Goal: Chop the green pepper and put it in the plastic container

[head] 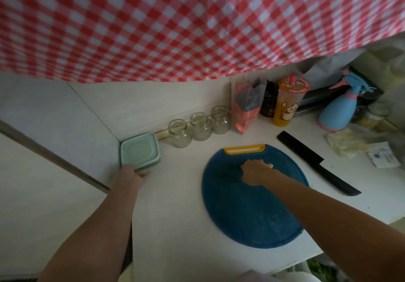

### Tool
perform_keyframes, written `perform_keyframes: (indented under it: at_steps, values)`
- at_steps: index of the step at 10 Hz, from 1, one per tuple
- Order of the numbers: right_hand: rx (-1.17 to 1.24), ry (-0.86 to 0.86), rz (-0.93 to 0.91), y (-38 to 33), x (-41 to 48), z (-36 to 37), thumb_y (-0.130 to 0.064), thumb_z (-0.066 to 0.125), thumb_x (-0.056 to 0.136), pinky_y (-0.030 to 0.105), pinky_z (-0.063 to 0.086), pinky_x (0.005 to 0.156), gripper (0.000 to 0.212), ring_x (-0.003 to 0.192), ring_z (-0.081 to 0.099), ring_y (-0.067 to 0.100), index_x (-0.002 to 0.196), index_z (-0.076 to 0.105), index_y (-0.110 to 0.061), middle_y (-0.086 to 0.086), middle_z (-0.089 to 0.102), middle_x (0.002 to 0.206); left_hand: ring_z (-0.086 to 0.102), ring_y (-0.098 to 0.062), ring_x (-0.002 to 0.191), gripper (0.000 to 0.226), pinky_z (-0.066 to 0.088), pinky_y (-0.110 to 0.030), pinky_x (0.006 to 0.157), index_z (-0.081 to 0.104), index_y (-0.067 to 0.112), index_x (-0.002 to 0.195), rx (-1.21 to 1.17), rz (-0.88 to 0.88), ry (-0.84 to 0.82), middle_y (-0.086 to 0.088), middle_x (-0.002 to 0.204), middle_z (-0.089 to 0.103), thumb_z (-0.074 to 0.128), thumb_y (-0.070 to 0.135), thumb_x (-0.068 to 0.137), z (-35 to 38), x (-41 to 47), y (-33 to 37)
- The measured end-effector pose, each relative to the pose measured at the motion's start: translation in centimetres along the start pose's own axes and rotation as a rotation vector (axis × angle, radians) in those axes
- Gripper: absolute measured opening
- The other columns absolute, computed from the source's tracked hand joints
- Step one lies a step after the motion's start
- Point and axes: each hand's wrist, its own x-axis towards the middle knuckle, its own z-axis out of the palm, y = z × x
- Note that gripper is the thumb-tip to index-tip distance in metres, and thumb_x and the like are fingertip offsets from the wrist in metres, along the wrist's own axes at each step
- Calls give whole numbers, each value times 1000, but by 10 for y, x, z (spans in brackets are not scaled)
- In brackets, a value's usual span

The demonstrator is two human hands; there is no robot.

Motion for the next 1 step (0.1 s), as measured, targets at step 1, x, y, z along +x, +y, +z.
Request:
perform_keyframes:
  at_steps: [1]
  values:
    - [18,-24,-15,2,-2,-3,-12,41,91,63,19,110,57,138,21,41,146,29,-9,17,25,152,44,-31,101,27,45,-46,91,49,10,119,157,8,25,-15,122,33,50,8,91,2,2,-10]
